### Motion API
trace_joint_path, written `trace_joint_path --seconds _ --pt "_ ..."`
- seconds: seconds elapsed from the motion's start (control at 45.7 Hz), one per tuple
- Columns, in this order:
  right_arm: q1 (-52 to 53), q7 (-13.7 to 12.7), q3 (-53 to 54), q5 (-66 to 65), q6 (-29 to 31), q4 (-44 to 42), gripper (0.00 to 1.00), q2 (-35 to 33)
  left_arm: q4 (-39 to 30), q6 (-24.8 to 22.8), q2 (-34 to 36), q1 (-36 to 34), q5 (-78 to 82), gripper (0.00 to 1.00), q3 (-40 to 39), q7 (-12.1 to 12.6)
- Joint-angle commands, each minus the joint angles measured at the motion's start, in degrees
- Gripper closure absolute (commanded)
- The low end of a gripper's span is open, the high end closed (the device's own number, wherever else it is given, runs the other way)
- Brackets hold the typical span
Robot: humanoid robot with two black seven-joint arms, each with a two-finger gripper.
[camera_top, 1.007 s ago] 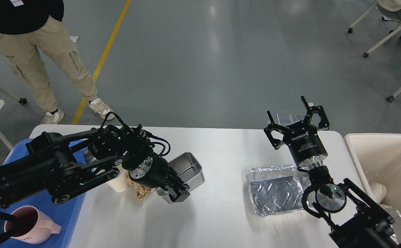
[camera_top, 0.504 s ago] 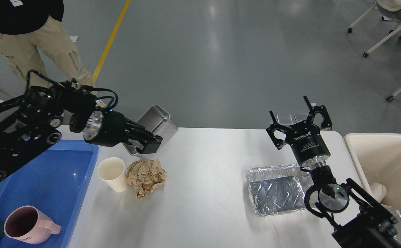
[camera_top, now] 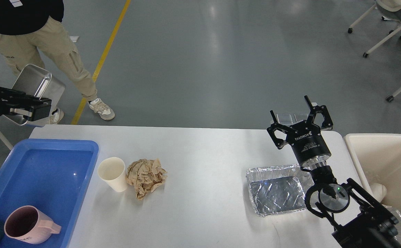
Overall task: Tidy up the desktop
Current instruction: 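Lift the steel box and carry it over the blue tray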
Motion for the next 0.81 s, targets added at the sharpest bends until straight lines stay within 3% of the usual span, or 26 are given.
trace_joint_path --seconds 0.0,0.241,0.482,0.613,0.788 --pt "0.0 0.0 0.0 0.0 0.0 0.1 0.00 -0.4 0.8 5.1 2.4 5.5 0.2 0.98 0.0 -0.1" --pt "-0.2 0.0 0.0 0.1 0.0 0.2 0.00 -1.6 4.6 13.9 3.2 14.9 0.5 0.99 0.0 -0.4" --pt "-0.3 0.0 -0.1 0.1 0.0 0.2 0.00 -1.5 16.0 20.7 0.6 20.0 3.2 0.99 0.3 -0.1" --pt "-0.3 0.0 -0.1 0.1 0.0 0.2 0.00 -1.2 22.5 21.5 -3.0 20.1 3.9 0.99 1.0 -0.3" --pt "-0.5 0.0 -0.3 0.1 0.0 0.3 0.00 -1.1 24.4 21.6 -7.4 19.5 6.4 0.98 2.7 -0.4"
